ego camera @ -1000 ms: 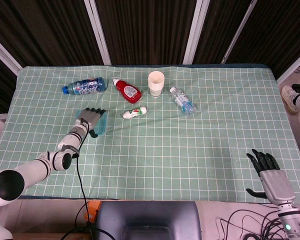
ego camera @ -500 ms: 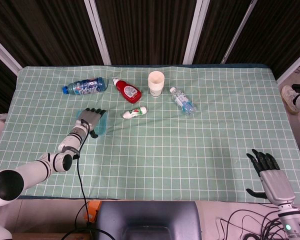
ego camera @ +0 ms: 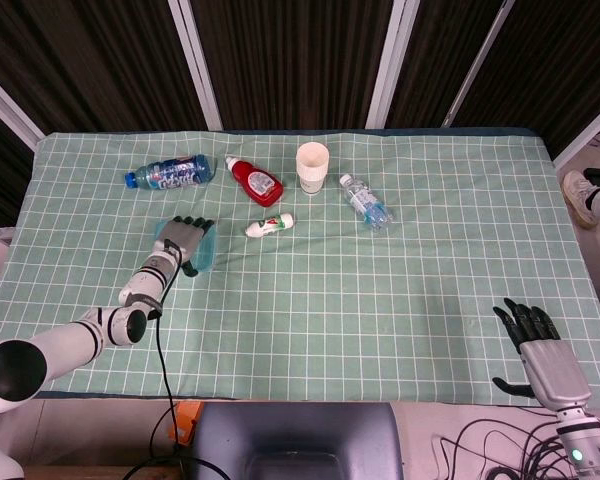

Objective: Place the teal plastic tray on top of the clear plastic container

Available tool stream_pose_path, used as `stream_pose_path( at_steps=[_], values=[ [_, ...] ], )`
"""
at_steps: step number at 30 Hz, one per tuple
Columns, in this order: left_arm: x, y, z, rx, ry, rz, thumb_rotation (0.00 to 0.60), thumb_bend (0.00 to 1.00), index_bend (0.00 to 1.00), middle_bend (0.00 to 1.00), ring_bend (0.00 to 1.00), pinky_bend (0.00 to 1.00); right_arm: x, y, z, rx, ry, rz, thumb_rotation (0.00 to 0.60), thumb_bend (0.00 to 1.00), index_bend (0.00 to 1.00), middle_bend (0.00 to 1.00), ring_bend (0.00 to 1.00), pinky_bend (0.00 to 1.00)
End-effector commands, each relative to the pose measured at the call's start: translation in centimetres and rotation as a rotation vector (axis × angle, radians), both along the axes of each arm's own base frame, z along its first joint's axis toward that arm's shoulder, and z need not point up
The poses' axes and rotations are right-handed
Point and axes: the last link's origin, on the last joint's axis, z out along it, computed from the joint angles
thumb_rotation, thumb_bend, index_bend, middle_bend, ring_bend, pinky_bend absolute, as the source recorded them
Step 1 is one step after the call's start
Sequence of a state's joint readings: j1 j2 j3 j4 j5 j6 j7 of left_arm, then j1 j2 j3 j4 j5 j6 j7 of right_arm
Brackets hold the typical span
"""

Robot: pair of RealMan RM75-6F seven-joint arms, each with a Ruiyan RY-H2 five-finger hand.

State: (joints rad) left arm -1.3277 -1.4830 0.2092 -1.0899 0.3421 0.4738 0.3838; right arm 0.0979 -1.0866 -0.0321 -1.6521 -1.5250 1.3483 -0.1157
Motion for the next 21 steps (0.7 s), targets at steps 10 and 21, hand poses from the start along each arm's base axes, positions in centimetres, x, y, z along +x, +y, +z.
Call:
stream_pose_path(
  at_steps=[10,21],
  values=[
    [-0.63,-0.01,-0.23,-0.003,0.001,0.015,0.6,0.28,0.0,0.37,0.32,0.29,-0.01,0.05,0.16,-0.006,-0.003,0.001,0.6,0.06,0.0,0.0,0.0,0.0],
    [-0.79,0.01,-0.24,-0.004,-0.024,0.02,0.6,0.28,0.0,0.11,0.11,0.14,0.01,0.01,0.1,-0.004,-0.002,0.001,0.6,0.07,0.0,0.0,0.0,0.0]
  ],
)
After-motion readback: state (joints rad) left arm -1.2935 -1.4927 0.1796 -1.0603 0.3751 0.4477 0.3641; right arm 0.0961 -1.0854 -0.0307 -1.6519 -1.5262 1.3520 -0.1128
